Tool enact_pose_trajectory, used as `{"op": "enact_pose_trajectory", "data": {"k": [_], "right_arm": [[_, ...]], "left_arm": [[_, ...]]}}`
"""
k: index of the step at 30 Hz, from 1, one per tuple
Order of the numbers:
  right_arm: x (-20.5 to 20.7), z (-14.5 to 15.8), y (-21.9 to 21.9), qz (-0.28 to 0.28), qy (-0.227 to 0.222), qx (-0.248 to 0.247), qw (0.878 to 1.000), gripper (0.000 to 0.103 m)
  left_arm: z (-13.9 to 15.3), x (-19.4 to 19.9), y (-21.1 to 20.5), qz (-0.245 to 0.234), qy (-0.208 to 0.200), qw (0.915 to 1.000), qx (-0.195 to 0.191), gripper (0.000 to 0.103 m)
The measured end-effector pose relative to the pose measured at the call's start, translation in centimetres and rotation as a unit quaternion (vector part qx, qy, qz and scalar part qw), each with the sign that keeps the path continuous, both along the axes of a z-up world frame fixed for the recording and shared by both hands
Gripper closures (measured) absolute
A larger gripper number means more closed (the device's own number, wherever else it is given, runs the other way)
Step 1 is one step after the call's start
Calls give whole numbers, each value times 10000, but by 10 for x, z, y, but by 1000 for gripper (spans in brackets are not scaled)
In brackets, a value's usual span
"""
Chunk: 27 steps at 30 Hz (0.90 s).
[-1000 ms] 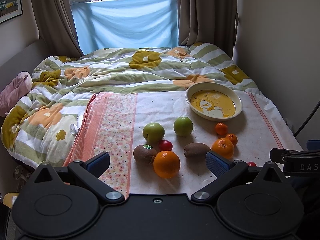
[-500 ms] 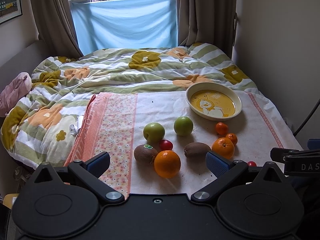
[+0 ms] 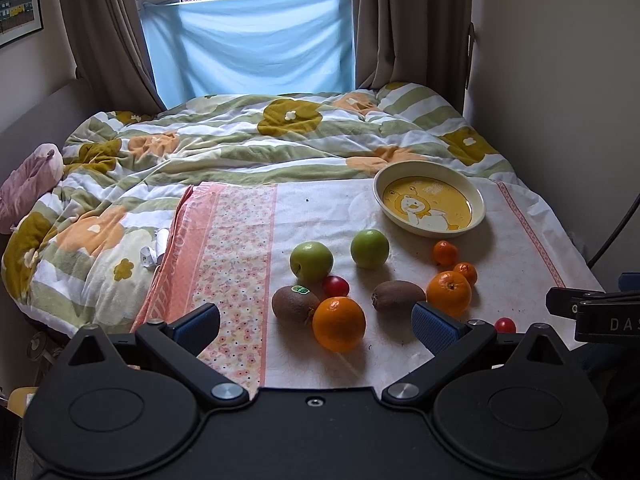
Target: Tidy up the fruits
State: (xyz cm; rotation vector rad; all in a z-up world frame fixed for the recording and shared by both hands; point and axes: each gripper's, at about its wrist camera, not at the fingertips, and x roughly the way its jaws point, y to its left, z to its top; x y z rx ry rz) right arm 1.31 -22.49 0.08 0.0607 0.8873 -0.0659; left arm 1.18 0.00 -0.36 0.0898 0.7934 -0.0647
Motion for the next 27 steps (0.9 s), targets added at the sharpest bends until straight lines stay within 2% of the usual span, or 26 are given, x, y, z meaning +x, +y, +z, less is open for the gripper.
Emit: {"op": "enact_pose_trajectory", "data": {"k": [4,8,11,16,23,27], "right_arm": [[0,6,3,-16,-22,47,10000,0],[-1,-1,6,-81,-177,-40,9998,0],[3,-11,1,89,-357,122,9993,0],[24,-35,-7,374,130,558,9977,0],[56,-74,1,857,233,51,9960,0],[75,-90,-1,1066,309,151,9937,0]], "left_arm": [[0,4,5,-112,44,9999,61,0],[-11,12,10,-282,130,9995,45,0],[-25,17,14,-386,191,9991,22,0],[-48,25,9,-394,273,9988,48,0],[-85,43,-9,-219,409,9986,240,2],[-106,54,-19,-82,538,9982,263,10]]}}
